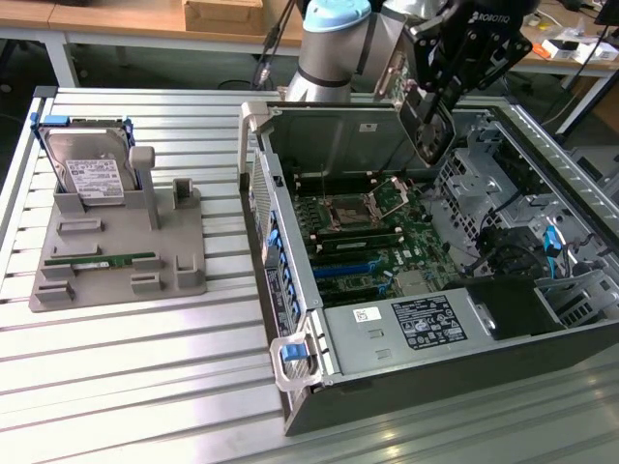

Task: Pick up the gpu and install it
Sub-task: 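Pick up the gpu and move the gpu toward the slot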

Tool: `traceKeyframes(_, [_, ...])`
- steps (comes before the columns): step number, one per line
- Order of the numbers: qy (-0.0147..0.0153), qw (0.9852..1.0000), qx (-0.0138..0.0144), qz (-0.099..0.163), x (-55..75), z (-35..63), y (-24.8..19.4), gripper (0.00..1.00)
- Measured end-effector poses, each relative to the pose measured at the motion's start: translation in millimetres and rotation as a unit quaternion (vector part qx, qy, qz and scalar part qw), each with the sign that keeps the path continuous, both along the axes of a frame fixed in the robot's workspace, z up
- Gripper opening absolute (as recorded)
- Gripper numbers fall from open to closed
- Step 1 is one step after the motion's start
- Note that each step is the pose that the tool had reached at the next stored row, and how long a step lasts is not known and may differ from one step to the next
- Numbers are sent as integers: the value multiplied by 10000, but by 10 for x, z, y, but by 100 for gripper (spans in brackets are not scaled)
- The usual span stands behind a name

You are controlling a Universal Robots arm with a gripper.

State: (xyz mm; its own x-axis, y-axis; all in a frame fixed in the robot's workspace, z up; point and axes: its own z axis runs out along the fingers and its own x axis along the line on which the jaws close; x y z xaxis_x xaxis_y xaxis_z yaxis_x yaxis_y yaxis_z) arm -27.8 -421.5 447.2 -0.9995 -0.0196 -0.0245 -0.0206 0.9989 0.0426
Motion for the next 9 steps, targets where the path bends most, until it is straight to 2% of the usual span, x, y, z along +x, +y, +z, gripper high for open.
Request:
traceKeyframes(1, [0,10000,0,0,0,0,-22,27])
traceKeyframes(6, [0,10000,0,0,2,0,-309,27])
traceKeyframes(8, [0,10000,0,0,3,0,-407,27])
traceKeyframes(9, [0,10000,1,0,3,-1,-438,27])
